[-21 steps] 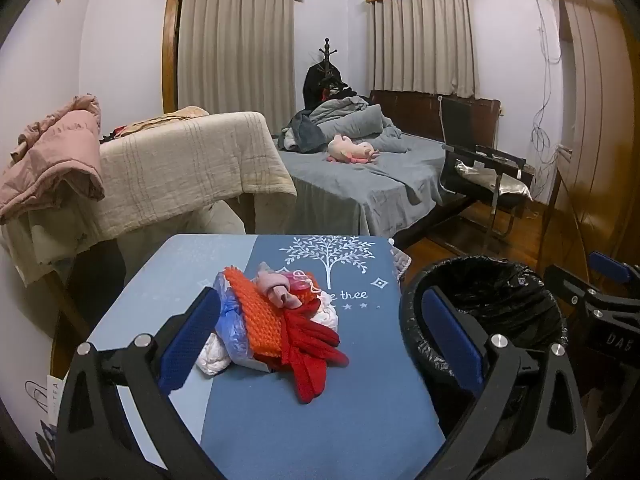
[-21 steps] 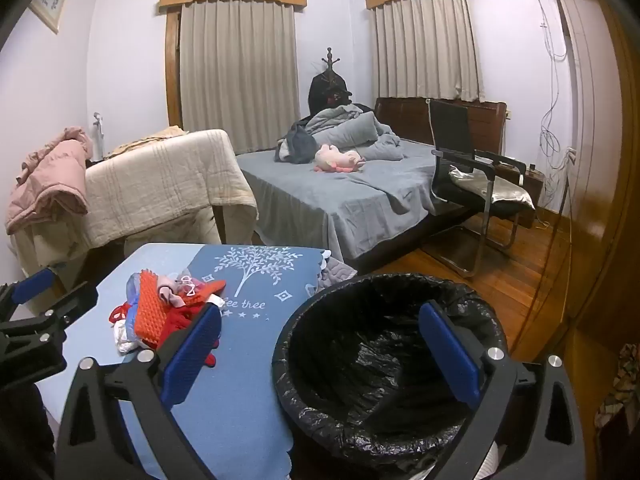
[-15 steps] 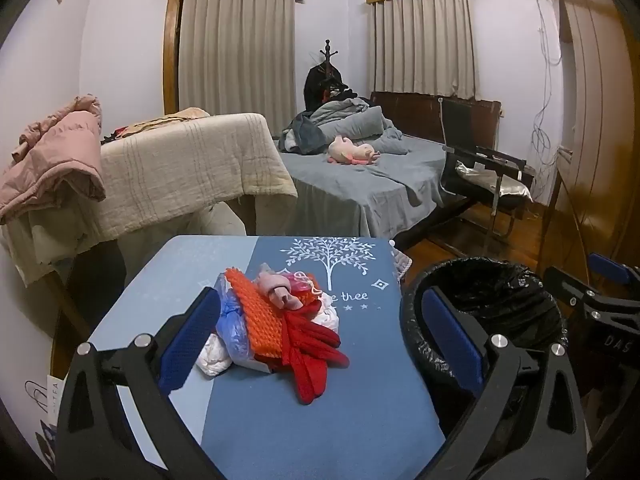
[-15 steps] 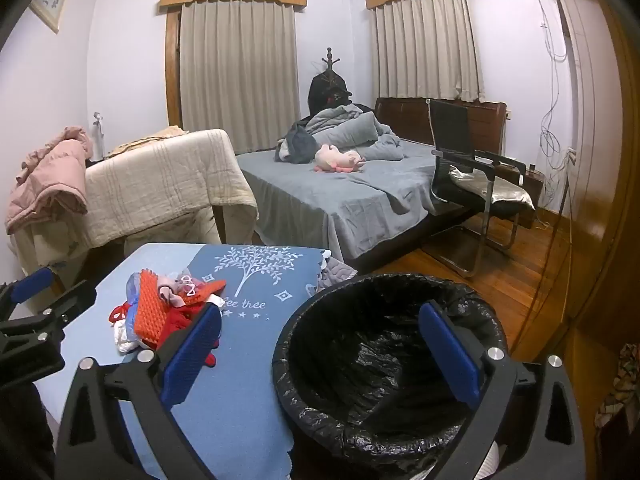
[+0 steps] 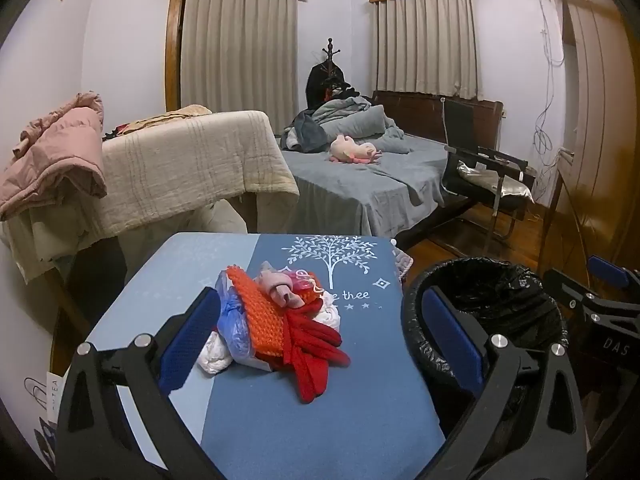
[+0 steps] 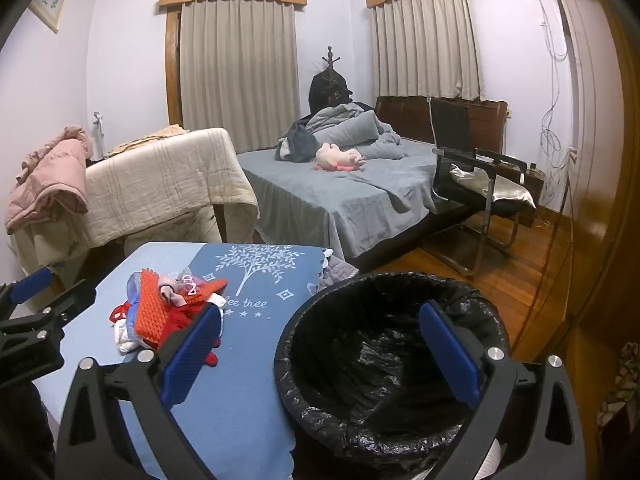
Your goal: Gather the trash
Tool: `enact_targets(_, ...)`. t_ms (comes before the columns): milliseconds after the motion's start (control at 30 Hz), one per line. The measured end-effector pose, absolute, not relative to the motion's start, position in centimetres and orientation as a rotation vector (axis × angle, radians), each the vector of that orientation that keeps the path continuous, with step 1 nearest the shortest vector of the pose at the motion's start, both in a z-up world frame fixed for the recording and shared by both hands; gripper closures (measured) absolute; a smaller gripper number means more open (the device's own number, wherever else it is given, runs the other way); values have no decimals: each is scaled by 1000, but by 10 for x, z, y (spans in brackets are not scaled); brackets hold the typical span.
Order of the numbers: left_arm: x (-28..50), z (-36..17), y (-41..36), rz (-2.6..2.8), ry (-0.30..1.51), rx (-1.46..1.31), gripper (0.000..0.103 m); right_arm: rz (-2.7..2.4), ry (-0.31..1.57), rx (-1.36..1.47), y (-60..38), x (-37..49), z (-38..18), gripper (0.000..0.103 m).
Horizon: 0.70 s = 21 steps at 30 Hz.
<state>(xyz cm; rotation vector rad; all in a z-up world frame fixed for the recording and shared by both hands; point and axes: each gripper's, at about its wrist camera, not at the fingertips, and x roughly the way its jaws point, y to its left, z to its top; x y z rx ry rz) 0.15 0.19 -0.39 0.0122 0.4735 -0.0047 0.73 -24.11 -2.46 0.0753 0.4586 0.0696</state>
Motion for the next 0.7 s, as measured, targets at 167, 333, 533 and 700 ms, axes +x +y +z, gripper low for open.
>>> enact_targets(167, 2, -4, 2, -5, 475, 12, 5, 69, 459, 76, -241, 8, -25, 6)
enact_targets(333, 2, -4, 2, -5, 474, 12, 5, 70, 460, 75, -241, 8, -25, 6)
enact_targets(533, 2, -4, 2, -4, 475, 11, 5, 71, 461, 76, -241, 8, -26, 6)
enact_targets(700, 2, -4, 2, -4, 474, 11, 5, 71, 463, 76, -240, 9, -26, 6)
